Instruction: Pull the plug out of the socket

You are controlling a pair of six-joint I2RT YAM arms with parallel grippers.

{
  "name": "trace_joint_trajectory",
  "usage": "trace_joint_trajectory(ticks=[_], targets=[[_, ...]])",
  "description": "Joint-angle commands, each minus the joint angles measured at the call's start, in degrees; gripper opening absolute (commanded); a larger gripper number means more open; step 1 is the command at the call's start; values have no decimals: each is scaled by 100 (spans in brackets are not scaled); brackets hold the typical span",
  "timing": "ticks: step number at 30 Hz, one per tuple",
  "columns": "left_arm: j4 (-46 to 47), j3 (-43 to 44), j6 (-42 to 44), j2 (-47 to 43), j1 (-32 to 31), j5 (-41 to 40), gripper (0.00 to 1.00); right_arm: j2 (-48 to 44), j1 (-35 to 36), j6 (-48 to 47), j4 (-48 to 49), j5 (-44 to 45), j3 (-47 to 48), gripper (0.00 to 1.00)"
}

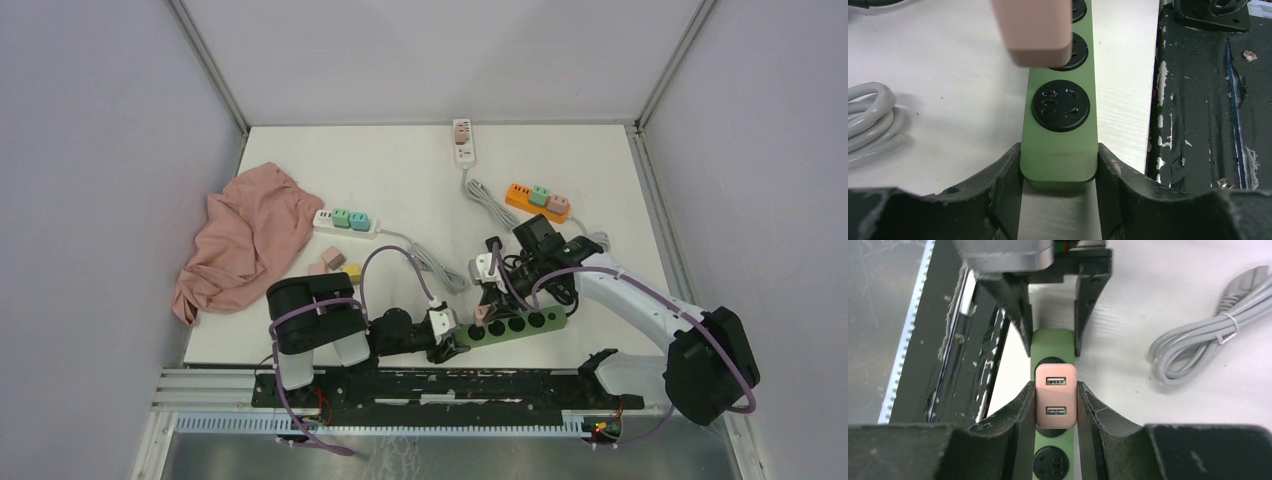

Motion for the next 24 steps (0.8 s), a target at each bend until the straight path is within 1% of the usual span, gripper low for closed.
trace_joint_trajectory(ticks=[1, 3, 4, 6, 7, 9, 10, 12, 15, 24], targets=[[-340, -104, 1, 101, 84, -310, 3, -83, -160, -1541, -1534, -394, 369, 0], [-297, -104, -18, 76, 84, -362, 4, 56, -179, -1834, -1959, -449, 564, 0], [-302, -111, -52, 38, 84, -425, 12, 128, -206, -1867, -2137, -489, 707, 0], [-290, -157, -187, -93, 84, -578, 38, 287, -319, -1831, -2426, -617, 968, 0], [-269, -190, -250, -202, 86, -640, 49, 339, -380, -1820, -2557, -687, 1060, 0], [-229, -261, -401, -377, 84, -760, 62, 383, -479, -1821, -2744, -865, 1174, 1], [-226, -284, -449, -467, 87, -794, 67, 374, -529, -1806, -2786, -944, 1200, 1], [-300, -297, -526, -654, 84, -833, 72, 333, -619, -1736, -2805, -1091, 1211, 1], [-660, -244, -582, -976, 78, -844, 76, 290, -739, -1637, -2827, -1268, 1235, 2], [-2566, 142, -781, -2165, 86, -1005, 78, 235, -1001, -1145, -2845, -1576, 1400, 2]])
